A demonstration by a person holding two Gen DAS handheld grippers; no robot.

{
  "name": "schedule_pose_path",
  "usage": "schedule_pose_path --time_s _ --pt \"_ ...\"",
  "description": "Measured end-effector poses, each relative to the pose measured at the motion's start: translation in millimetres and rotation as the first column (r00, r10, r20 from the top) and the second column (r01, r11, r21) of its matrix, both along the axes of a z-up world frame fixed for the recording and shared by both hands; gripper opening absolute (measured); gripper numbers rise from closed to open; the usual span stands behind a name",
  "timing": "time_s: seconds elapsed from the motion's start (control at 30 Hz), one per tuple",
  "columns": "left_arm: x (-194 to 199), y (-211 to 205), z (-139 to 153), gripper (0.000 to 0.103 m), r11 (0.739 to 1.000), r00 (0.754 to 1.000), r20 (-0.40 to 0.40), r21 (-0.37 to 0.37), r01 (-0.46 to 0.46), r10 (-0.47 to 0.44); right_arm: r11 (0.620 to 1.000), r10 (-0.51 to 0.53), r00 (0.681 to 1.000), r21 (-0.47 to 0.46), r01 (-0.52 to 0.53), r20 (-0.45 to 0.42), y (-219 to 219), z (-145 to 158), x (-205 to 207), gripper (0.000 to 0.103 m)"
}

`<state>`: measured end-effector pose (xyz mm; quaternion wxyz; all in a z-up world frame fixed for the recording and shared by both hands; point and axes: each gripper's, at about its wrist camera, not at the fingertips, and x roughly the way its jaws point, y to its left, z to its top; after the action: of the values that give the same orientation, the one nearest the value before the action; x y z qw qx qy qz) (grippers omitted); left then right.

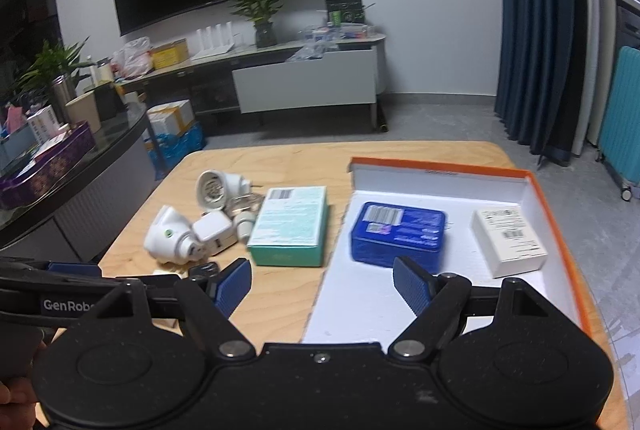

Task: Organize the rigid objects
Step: 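Withdraw both tools from the tray back over the chargers, then grasp the white USB charger cube with the left tool while the right tool grasps the black charger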

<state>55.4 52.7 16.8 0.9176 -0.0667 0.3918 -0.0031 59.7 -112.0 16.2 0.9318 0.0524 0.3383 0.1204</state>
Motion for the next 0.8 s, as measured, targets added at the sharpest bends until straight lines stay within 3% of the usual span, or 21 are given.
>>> schedule_pose_path --time_s 0.57,0.8 --pt "3 45 -31 0.103 0.994 0.993 -0.06 -0.023 -0.106 0.104 0.998 0.065 0.997 -0.013 -0.066 -0.044 23 -17 5 0.092" --pt "13 38 -44 0.102 0.996 0.995 -0.062 0.023 -0.082 0.084 0.997 0.076 0.996 -0.013 -0.077 -0.05 25 -20 6 0.092"
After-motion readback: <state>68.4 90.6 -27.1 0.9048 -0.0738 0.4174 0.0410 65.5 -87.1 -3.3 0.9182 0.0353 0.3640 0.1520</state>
